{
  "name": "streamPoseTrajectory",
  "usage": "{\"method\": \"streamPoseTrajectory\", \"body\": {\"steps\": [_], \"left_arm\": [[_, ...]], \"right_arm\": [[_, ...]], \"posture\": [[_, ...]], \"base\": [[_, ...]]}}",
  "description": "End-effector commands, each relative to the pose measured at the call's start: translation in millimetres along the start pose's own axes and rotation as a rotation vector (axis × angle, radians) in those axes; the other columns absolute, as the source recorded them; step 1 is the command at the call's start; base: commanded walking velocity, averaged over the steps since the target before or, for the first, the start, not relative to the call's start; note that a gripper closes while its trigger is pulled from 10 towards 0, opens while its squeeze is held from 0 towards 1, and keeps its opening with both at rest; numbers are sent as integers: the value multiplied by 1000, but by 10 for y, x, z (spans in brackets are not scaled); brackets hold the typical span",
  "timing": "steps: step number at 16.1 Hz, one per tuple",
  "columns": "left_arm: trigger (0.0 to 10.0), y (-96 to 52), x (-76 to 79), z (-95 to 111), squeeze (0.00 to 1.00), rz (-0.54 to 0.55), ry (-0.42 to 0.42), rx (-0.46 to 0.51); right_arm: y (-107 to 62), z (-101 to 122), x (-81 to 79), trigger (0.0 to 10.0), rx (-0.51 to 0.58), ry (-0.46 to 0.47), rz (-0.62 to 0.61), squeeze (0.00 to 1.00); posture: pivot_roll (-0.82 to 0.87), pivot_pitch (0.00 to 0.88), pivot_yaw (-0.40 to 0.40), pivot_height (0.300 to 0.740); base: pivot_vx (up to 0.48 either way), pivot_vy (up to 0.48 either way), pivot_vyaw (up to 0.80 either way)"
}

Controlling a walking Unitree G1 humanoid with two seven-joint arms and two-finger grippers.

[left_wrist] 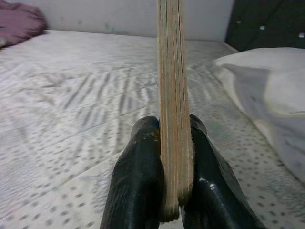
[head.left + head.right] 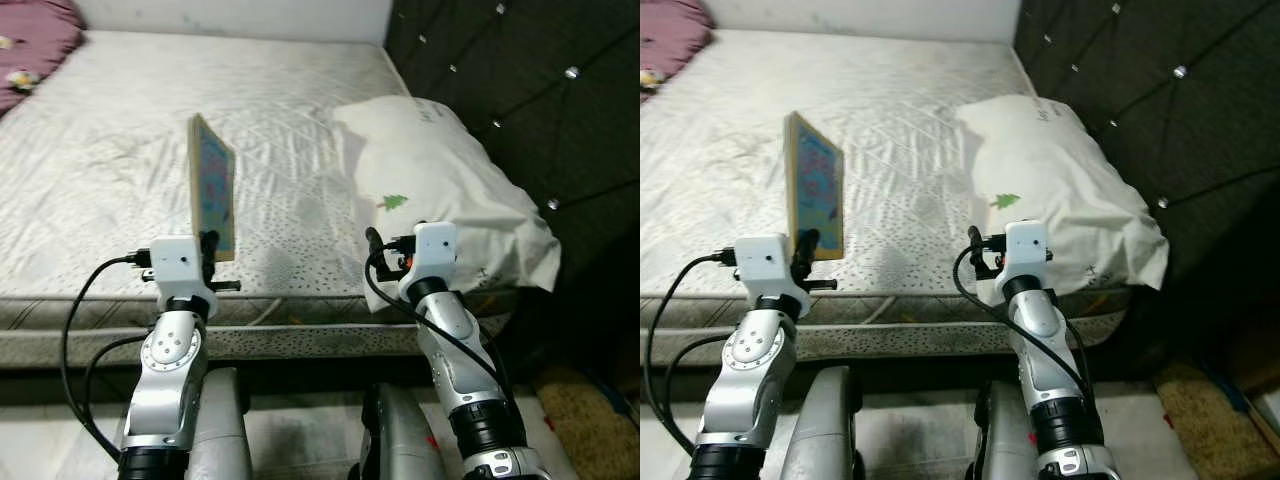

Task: Clean up the room

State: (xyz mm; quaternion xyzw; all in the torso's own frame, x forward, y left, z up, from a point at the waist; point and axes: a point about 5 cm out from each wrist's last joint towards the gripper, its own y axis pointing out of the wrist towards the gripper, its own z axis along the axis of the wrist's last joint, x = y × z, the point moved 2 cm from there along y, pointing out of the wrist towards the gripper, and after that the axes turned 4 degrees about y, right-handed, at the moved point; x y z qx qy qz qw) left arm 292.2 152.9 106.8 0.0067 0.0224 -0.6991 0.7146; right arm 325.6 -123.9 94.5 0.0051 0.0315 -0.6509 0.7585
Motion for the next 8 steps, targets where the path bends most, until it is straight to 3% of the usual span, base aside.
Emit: {"method": "streamPoseTrajectory", "body": {"steps": [1, 8], "left_arm": [[10000, 29, 46, 151, 0, -26, -9, 66], [10000, 49, 61, 141, 0, -29, -23, 59]], "right_arm": [[-6, 36, 26, 10000, 16, -12, -2, 0], [3, 48, 19, 10000, 20, -28, 6, 0]], "posture": [[3, 0, -45, 585], [-2, 0, -46, 585]], "base": [[300, 0, 0], [335, 0, 0]]}}
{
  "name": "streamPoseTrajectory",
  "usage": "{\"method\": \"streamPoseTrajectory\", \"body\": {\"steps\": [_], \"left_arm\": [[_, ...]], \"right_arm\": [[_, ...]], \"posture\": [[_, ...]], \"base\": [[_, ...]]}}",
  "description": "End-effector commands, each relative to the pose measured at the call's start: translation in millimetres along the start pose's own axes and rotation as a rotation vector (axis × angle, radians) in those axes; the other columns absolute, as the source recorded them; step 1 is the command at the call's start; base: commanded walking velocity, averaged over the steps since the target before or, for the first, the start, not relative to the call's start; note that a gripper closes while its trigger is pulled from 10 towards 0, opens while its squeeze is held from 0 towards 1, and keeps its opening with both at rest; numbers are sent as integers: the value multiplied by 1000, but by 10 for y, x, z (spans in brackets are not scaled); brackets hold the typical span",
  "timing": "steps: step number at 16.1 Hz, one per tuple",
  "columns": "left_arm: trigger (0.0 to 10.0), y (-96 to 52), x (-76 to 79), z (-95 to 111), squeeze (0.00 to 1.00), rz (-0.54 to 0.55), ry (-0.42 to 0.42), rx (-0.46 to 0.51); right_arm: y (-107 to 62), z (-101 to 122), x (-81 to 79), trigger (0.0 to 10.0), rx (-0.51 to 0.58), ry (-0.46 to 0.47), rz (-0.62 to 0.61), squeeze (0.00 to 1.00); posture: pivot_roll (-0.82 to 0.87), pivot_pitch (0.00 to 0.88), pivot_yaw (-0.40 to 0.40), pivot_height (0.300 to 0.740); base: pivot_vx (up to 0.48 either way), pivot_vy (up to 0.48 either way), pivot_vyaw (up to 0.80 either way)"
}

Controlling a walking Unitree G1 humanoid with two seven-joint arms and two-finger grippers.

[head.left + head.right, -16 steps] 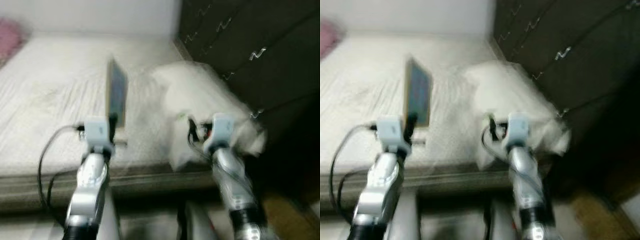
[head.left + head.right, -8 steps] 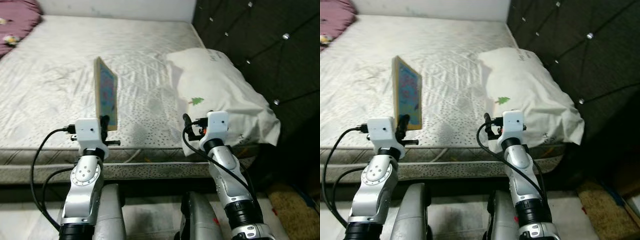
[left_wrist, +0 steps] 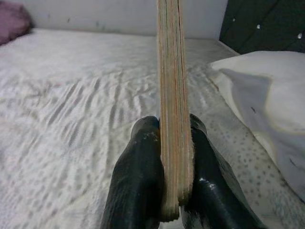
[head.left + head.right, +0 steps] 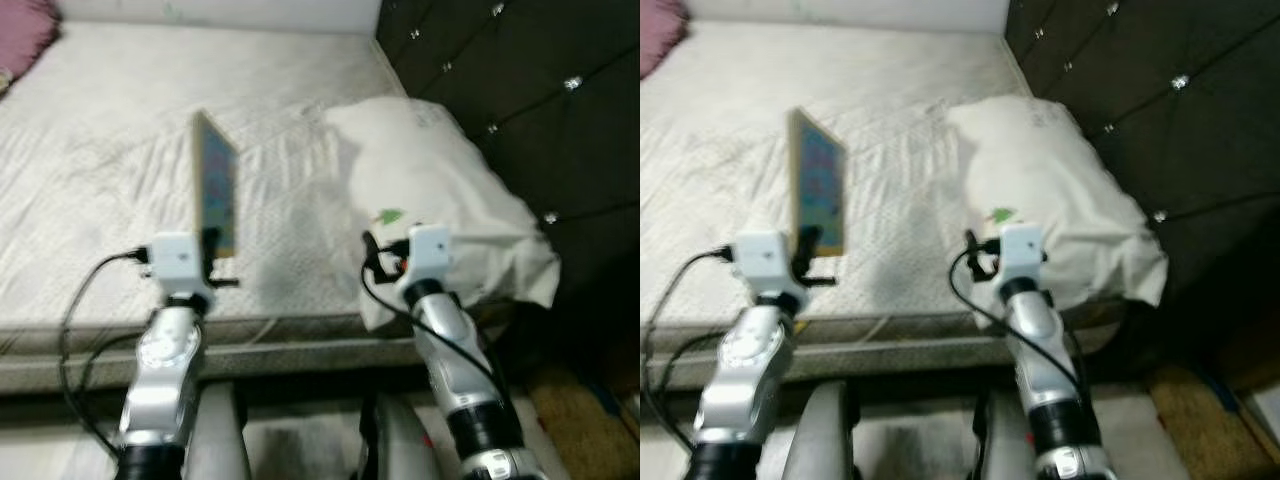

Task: Clean up the room

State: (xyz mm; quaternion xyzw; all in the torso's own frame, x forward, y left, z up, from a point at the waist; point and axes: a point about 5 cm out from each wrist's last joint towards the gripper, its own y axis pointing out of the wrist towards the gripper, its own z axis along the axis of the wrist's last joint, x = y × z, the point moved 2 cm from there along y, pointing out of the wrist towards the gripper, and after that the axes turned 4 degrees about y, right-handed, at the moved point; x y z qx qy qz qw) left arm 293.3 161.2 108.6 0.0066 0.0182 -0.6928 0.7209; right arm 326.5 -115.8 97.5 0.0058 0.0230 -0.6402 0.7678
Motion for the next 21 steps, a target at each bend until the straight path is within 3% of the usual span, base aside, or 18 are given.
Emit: {"method": "streamPoseTrajectory", "body": {"steps": [1, 6, 11, 12, 13, 14, 18, 21], "left_arm": [[10000, 36, 154, 124, 0, -50, -21, 52], [10000, 29, 160, 78, 0, -43, -35, 29], [10000, 35, 303, -132, 0, -70, -154, -129], [10000, 45, 312, -114, 0, -81, -53, -111], [10000, 45, 345, -111, 0, -102, -50, -111], [10000, 41, 399, -158, 0, -119, -135, -158], [10000, 20, 507, -273, 0, -154, -139, -242], [10000, 0, 678, -323, 0, -266, -192, -301]], "right_arm": [[-12, 30, 99, 10000, 11, -18, -22, 0], [-17, 38, 93, 10000, 15, -21, -19, 0], [-5, 69, 86, 10000, 29, -2, -15, 0], [-7, 67, 83, 10000, 27, -9, -14, 0], [-11, 65, 86, 10000, 27, -9, -15, 0], [-18, 59, 90, 10000, 25, -8, -15, 0], [-35, 51, 122, 10000, 20, -19, -21, 0], [-52, 35, 116, 10000, 11, -31, -18, 0]], "posture": [[-2, 0, -46, 585], [-5, 0, -50, 585], [-8, 0, -50, 585], [-9, 0, -50, 585], [-13, 0, -49, 585], [-15, 0, -48, 585], [-27, 0, -48, 546], [-35, 0, -49, 536]], "base": [[337, 0, 0], [320, 0, 0], [0, 0, 0], [0, 0, 0], [0, 0, 0], [0, 0, 0], [0, 0, 0], [0, 0, 0]]}}
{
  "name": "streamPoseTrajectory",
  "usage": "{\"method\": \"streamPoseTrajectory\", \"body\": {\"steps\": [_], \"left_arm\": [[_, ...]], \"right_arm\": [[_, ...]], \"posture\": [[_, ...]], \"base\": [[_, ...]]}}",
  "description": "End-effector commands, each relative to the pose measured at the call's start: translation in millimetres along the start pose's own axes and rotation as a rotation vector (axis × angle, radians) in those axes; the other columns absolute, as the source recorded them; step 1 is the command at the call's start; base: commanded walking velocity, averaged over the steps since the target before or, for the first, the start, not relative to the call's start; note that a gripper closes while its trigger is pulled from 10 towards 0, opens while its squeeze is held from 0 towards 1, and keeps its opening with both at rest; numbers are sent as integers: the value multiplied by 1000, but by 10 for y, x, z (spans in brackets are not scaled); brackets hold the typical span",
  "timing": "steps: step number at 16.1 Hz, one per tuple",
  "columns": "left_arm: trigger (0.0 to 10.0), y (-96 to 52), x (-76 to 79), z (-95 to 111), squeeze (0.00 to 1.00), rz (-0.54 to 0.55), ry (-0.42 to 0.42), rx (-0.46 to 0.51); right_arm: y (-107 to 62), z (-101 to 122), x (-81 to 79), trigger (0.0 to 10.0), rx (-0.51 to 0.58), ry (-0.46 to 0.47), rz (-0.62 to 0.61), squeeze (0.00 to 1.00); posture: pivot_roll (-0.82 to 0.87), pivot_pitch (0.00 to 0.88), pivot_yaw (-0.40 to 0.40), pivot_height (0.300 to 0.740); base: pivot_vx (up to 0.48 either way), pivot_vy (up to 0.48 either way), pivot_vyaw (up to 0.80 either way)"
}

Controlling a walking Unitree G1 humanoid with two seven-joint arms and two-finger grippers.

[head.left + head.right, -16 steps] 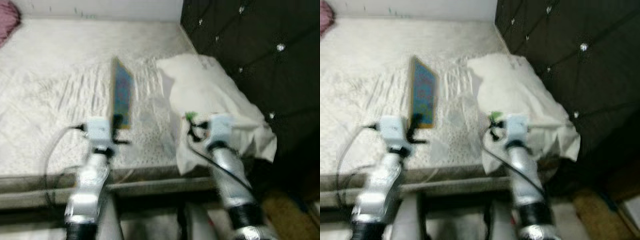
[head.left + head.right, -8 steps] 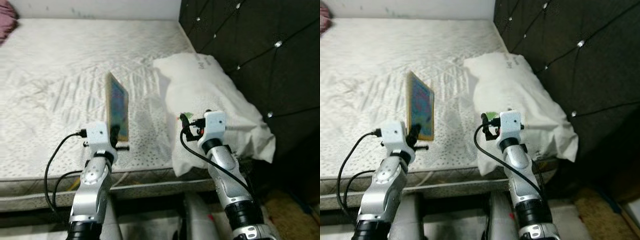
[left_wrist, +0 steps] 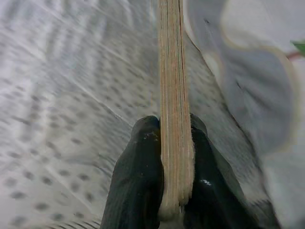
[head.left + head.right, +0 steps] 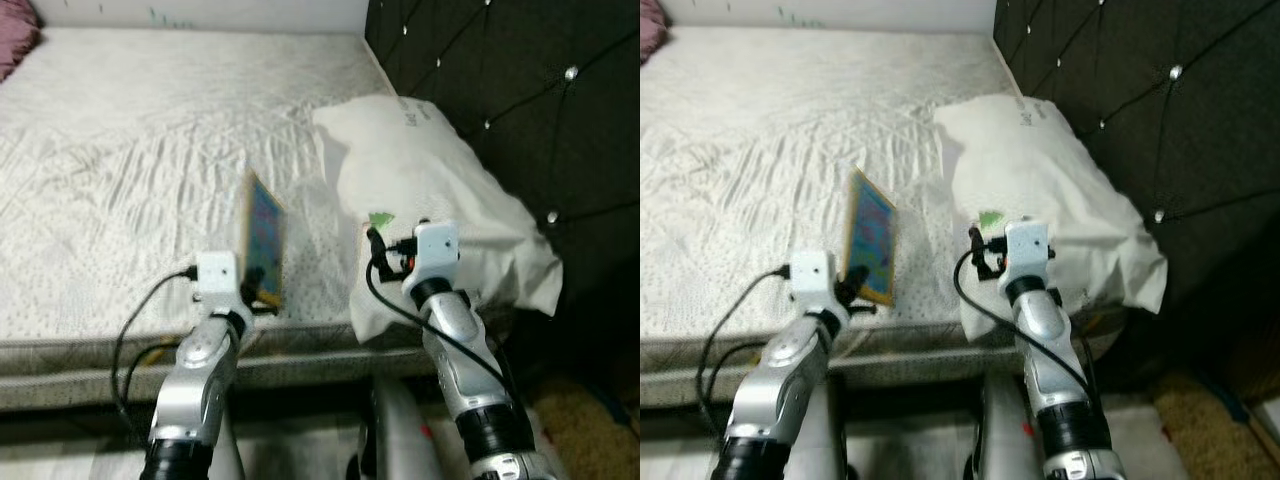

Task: Clean up the room

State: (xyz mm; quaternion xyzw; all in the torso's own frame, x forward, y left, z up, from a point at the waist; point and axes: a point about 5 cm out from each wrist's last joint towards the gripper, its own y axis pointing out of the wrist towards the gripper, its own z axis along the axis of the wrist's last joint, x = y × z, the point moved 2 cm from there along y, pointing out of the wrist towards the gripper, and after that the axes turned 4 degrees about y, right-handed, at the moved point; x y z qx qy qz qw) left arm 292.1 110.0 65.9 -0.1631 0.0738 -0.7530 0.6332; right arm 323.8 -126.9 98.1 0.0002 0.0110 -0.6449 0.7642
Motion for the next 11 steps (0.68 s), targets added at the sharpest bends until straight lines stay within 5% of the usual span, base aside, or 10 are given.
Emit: {"method": "streamPoseTrajectory", "body": {"steps": [1, 6, 7, 11], "left_arm": [[10000, 49, 178, 37, 0, -71, -43, -14], [10000, 203, 214, -120, 0, -190, -240, -137], [10000, 297, 186, -176, 0, -187, -341, -203], [10000, 388, 133, -210, 0, -180, -380, -245]], "right_arm": [[-9, 29, 13, 10000, 6, -8, -4, 0], [-136, 75, 142, 10000, 17, -42, -9, 0], [-240, 75, 236, 10000, 6, -60, -7, 0], [-456, 77, 428, 10000, -19, -90, -25, 0]], "posture": [[-36, 0, -49, 536], [-55, 0, -60, 536], [-77, 0, -59, 536], [-113, 0, -44, 536]], "base": [[0, 0, 0], [0, 0, 0], [0, 0, 0], [0, 0, 0]]}}
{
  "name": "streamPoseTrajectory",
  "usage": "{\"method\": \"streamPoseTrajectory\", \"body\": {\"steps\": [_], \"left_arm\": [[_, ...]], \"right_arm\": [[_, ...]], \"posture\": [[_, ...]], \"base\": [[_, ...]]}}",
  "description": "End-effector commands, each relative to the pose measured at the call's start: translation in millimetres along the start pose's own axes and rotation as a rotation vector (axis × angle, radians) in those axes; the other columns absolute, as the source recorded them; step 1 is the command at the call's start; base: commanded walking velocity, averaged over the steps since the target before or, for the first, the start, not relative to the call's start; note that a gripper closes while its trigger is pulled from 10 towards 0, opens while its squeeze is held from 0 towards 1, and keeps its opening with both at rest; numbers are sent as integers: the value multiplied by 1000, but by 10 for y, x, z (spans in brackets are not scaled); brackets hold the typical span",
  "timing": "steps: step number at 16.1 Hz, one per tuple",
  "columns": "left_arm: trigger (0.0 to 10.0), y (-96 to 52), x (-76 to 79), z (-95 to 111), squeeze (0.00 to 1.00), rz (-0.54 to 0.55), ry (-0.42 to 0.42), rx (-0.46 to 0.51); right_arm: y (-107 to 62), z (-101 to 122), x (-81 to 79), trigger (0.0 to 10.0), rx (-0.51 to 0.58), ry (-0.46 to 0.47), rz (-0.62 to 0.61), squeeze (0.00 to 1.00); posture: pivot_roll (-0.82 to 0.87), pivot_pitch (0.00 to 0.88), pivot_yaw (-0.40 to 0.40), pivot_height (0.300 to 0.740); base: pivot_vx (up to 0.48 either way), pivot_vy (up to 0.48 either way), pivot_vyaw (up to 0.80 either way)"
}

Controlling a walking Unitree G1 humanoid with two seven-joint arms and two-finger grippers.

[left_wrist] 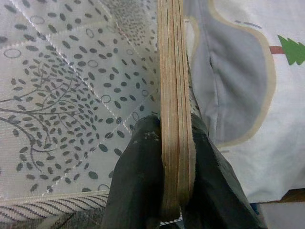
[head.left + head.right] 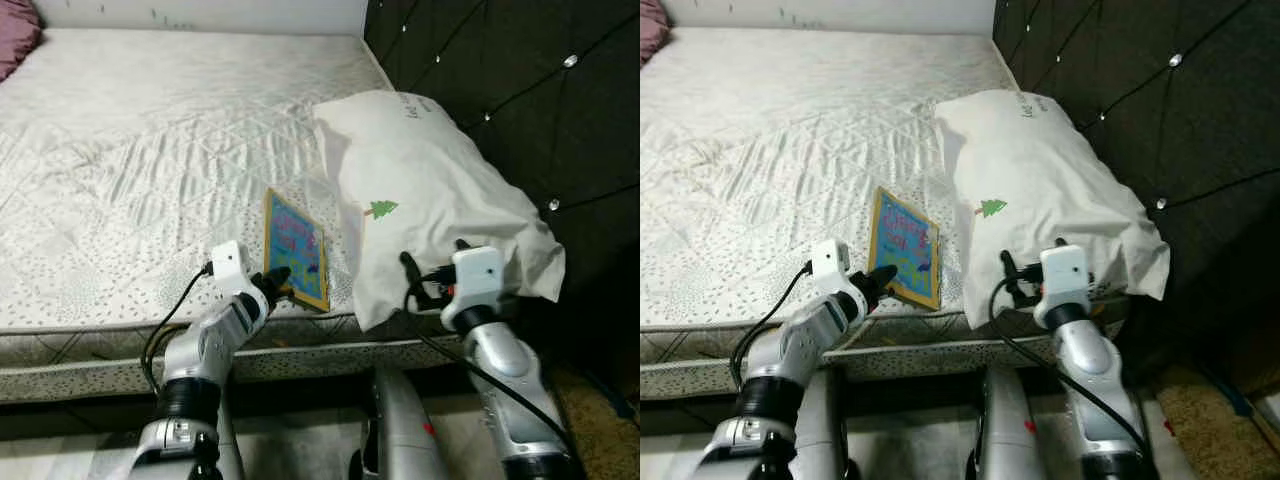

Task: Clean up the room

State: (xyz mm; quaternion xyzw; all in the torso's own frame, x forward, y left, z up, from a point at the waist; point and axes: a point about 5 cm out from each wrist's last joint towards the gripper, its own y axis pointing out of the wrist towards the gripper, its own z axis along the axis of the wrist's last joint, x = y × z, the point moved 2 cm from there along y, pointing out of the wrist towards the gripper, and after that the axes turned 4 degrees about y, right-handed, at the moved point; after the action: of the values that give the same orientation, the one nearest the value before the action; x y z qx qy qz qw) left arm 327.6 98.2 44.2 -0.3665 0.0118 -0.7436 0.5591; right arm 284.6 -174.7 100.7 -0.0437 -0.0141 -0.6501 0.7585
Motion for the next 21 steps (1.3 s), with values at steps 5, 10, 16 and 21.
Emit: {"method": "streamPoseTrajectory", "body": {"steps": [5, 10, 16, 21], "left_arm": [[10000, 153, -202, -101, 0, 32, -129, -95], [10000, 236, -109, 51, 0, -11, -193, -75], [10000, 299, 17, 109, 0, -32, -152, -88], [10000, 346, 164, 23, 0, -56, -126, -114]], "right_arm": [[-38, 128, 145, 10000, 12, -24, -53, 0], [-60, 187, 151, 10000, 22, -43, -53, 0], [-255, 439, 290, 10000, 48, -120, -66, 0], [-323, 432, 293, 10000, 10, -142, -47, 0]], "posture": [[-139, 0, -50, 536], [-207, 0, -50, 536], [-331, 7, -72, 536], [-343, 18, -97, 536]], "base": [[0, 0, 0], [0, 0, 0], [0, 0, 0], [0, 0, 0]]}}
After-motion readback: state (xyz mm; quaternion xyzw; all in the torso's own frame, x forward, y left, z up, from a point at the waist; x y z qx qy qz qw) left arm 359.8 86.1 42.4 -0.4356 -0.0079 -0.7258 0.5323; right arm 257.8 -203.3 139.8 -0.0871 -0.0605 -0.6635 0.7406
